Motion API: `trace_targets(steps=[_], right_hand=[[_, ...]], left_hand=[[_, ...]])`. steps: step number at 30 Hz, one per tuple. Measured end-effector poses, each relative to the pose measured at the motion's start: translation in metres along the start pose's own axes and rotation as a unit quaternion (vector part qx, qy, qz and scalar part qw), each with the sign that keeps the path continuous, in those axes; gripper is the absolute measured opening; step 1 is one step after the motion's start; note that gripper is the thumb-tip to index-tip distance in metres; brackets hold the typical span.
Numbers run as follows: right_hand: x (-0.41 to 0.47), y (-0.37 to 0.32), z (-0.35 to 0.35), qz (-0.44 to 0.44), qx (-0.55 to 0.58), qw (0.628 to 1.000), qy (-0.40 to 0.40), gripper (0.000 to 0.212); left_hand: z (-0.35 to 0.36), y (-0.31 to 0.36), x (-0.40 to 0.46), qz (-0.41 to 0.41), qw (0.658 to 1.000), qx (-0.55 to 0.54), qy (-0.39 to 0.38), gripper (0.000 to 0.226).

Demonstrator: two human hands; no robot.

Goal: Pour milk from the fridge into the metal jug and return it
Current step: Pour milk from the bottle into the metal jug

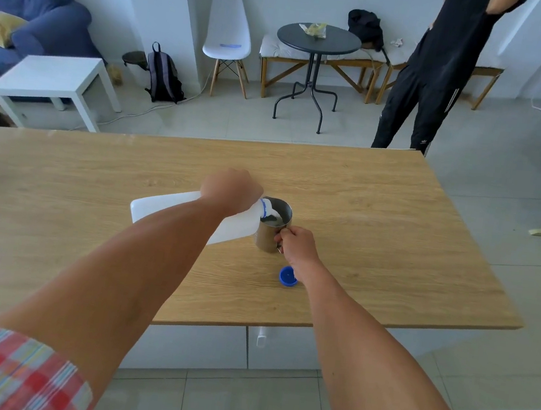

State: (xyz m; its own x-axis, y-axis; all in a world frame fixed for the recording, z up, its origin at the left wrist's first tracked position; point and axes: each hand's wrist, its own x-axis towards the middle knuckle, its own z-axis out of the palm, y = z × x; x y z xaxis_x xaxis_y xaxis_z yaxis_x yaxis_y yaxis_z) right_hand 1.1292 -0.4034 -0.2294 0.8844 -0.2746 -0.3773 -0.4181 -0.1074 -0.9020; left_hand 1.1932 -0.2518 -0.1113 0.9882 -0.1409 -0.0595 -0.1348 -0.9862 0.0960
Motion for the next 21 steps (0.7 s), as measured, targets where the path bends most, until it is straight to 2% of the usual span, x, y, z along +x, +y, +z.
trace_targets(steps=[21], right_hand=[[0.0032, 0.0028, -0.0001, 0.003, 0.003, 1.0, -0.003, 0.029]], left_hand=[[-0.0013, 0.0, -0.0013, -0.002, 1.0, -0.004, -0.003, 0.038]])
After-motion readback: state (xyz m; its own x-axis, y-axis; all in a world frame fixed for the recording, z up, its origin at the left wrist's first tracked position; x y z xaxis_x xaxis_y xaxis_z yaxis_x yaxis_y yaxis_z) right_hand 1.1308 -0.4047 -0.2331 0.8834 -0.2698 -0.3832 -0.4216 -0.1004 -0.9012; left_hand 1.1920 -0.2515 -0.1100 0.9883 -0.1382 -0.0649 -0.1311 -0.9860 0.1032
